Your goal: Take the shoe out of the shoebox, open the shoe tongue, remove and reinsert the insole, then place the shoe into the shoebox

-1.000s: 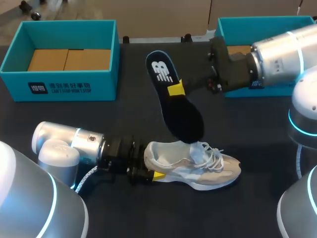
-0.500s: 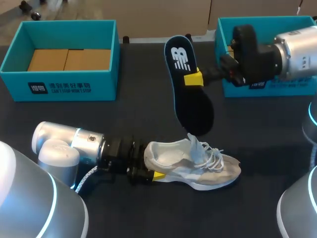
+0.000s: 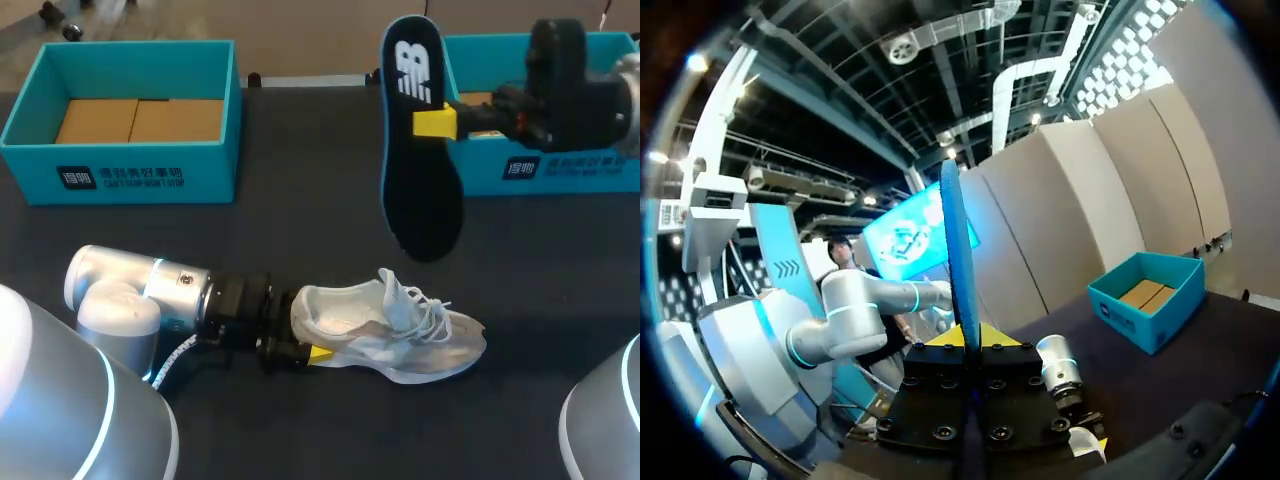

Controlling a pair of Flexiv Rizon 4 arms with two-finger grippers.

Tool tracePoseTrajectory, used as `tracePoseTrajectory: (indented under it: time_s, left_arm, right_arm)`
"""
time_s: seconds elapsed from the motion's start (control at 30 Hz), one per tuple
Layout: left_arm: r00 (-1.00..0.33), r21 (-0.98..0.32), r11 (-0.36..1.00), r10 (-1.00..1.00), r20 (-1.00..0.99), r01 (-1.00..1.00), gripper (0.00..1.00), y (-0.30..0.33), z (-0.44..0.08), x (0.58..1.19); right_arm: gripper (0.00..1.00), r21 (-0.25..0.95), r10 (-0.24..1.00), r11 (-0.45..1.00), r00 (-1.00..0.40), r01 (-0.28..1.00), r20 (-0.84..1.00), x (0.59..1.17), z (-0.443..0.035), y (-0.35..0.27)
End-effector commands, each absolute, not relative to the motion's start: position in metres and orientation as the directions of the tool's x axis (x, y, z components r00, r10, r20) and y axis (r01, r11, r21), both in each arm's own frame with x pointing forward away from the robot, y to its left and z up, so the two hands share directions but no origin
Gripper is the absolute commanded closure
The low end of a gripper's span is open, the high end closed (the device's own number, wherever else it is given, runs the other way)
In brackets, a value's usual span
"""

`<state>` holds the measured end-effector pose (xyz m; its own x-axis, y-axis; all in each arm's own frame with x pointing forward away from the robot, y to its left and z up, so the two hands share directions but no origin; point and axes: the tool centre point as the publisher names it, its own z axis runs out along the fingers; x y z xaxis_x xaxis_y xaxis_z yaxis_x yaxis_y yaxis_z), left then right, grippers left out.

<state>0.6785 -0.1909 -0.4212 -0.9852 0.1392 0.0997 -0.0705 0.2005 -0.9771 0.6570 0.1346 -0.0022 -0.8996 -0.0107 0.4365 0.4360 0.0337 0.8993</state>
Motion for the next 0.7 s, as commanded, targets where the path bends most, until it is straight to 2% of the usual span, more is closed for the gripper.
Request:
tracePoseTrajectory:
  time_s: [0.03, 0.27, 0.4, 0.7]
  left_arm:
    - [-0.985, -0.977, 0.201, 0.139, 0.1, -0.071, 1.0, -0.192, -0.425, 0.68]
    - [-0.985, -0.977, 0.201, 0.139, 0.1, -0.071, 1.0, -0.192, -0.425, 0.68]
    - [-0.985, -0.977, 0.201, 0.139, 0.1, -0.071, 1.0, -0.192, -0.425, 0.68]
    - [-0.985, -0.977, 0.201, 0.139, 0.1, -0.071, 1.0, -0.192, -0.425, 0.68]
  right_arm:
    - [1.0, 0.9, 0.042, 0.022, -0.9, 0.436, 0.434, 0.632, 0.001, 0.124]
    - [1.0, 0.9, 0.042, 0.022, -0.9, 0.436, 0.434, 0.632, 0.001, 0.124]
    - [1.0, 0.902, 0.027, -0.054, -0.902, 0.429, 0.431, 0.625, 0.018, 0.116]
    - [1.0, 0.893, 0.043, -0.037, -0.892, 0.449, 0.45, 0.604, 0.027, 0.124]
